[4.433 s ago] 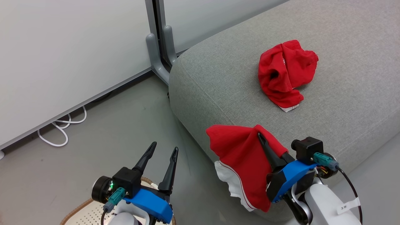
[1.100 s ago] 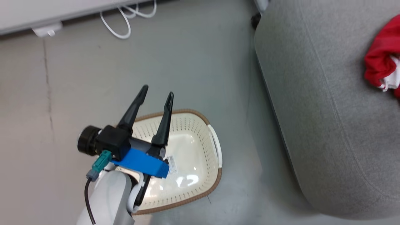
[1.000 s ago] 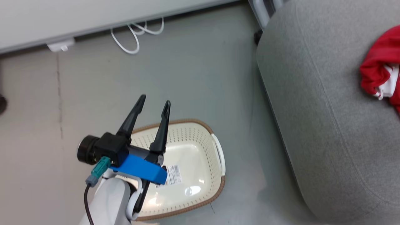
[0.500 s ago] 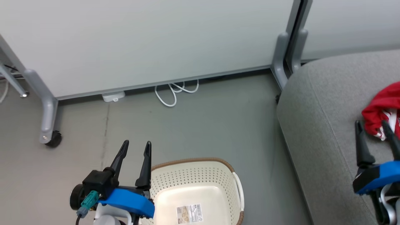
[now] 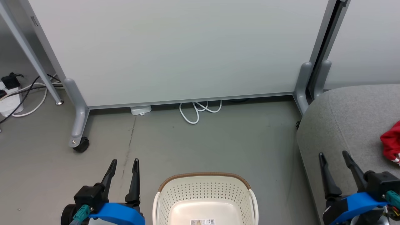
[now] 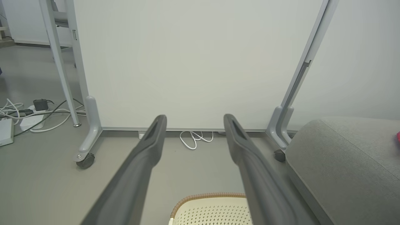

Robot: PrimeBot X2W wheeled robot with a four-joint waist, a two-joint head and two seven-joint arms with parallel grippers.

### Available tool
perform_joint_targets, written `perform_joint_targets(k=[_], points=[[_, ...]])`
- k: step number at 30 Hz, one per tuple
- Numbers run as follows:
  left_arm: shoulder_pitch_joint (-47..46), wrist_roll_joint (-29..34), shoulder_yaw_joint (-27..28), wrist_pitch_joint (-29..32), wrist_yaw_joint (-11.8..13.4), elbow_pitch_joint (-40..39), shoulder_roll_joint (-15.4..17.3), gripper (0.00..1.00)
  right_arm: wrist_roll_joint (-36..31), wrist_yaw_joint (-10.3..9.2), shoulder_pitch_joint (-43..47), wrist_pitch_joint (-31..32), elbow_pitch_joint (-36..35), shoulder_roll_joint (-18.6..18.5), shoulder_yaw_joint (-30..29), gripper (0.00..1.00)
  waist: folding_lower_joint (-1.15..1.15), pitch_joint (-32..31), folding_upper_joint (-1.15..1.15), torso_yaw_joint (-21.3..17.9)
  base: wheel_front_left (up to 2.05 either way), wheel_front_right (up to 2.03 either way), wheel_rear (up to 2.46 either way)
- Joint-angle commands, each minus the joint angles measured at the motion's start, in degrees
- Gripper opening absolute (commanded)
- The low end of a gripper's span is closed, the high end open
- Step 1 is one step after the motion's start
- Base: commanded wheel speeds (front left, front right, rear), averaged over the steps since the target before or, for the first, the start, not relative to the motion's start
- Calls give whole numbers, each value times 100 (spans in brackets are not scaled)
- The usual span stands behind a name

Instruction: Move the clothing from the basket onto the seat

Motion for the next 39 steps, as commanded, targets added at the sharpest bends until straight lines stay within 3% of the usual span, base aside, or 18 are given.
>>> perform_joint_targets(k=[1,27,28,39], points=[[63,25,16,-14,-13,36,15,100,-5,1,112,-40,-33,36,19,100,1,-24,-1,32,0,0,0],[69,39,130,-14,-14,278,-38,100,26,1,209,-42,106,202,197,100,1,-18,-1,-15,0,0,0],[62,29,121,-14,-14,282,-40,0,26,1,204,-41,110,201,203,0,1,-15,-1,-12,0,0,0],[494,-10,86,45,0,744,-51,0,28,0,267,-19,617,229,201,0,2,-13,-1,-19,0,0,0]])
